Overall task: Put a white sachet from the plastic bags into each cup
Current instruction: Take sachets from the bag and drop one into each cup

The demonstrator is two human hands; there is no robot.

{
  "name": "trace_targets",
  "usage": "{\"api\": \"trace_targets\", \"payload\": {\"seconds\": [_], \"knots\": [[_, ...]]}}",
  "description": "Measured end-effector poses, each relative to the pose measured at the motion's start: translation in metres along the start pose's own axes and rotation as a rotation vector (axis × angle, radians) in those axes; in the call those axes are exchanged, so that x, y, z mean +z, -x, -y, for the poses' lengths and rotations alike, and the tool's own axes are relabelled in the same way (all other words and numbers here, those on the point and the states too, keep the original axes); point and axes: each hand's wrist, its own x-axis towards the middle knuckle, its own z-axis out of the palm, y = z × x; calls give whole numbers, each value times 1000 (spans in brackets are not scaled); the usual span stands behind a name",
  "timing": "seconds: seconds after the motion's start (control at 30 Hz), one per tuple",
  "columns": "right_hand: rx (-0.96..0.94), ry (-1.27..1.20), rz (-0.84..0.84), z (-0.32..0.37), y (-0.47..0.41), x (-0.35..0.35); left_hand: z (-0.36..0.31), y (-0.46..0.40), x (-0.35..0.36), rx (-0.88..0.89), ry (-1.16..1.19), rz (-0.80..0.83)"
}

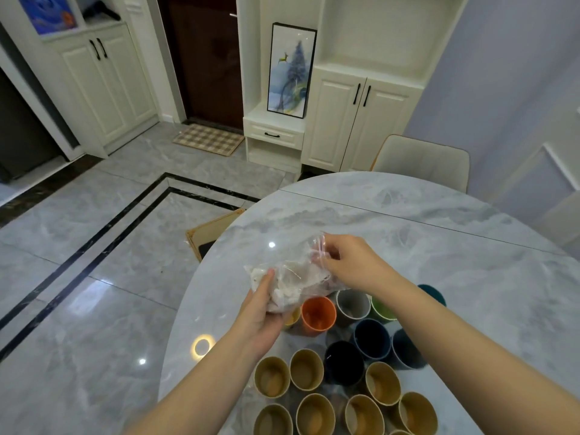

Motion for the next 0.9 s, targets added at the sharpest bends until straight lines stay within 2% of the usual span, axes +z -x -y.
{"api": "trace_targets", "payload": {"seconds": [0.13,0.2,0.27,0.33,0.4,0.57,0.7,0.9], "knots": [[52,-181,-30,-20,-2,-14,6,-4,13,-103,174,-4],[142,-498,-95,-24,-4,-23,5,-3,17,-104,227,-14],[223,-716,-281,-33,-7,-40,6,-6,23,-98,233,-51],[283,-747,-468,-51,-16,-56,5,-9,28,-89,235,-87],[347,-740,-532,-72,-26,-67,5,-14,31,-79,221,-120],[509,-680,-396,-127,-58,-51,8,-24,30,-51,181,-195],[560,-405,-217,-161,-82,-23,10,-31,21,-45,138,-242],[609,-336,-128,-187,-106,8,11,-31,8,-42,169,-250]]}}
